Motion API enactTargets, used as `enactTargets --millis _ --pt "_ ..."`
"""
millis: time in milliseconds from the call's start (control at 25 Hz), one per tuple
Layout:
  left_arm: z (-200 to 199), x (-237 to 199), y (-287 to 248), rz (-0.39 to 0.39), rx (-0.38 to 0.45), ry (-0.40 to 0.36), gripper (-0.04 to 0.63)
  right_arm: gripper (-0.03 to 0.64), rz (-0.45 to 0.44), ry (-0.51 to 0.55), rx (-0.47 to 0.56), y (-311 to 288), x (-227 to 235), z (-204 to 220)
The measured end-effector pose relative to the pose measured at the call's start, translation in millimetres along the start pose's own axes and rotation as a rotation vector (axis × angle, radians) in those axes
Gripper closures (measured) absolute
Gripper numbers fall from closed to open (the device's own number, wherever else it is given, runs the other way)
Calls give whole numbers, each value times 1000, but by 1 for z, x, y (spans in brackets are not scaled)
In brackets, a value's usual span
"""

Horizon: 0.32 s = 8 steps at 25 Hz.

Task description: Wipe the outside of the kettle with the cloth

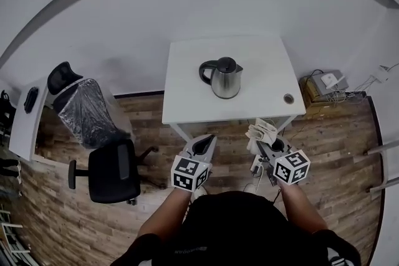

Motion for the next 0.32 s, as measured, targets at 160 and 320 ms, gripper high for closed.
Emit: enactTargets --millis 160,320 --pt "-2 1 -4 17 4 -12 588 522 17 -16 -7 0 2 3" --pt "-5 -8 -2 10 4 -17 588 522 16 -19 -11 -7 0 0"
Point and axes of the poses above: the fingertips, and each gripper's own axes: y backward along the fingers, x to its right, z out of its underside, the point moved 10 cm from there along y, backward along the fingers, and after that the axes turned 8 degrees about -x, right-handed, at the moved point
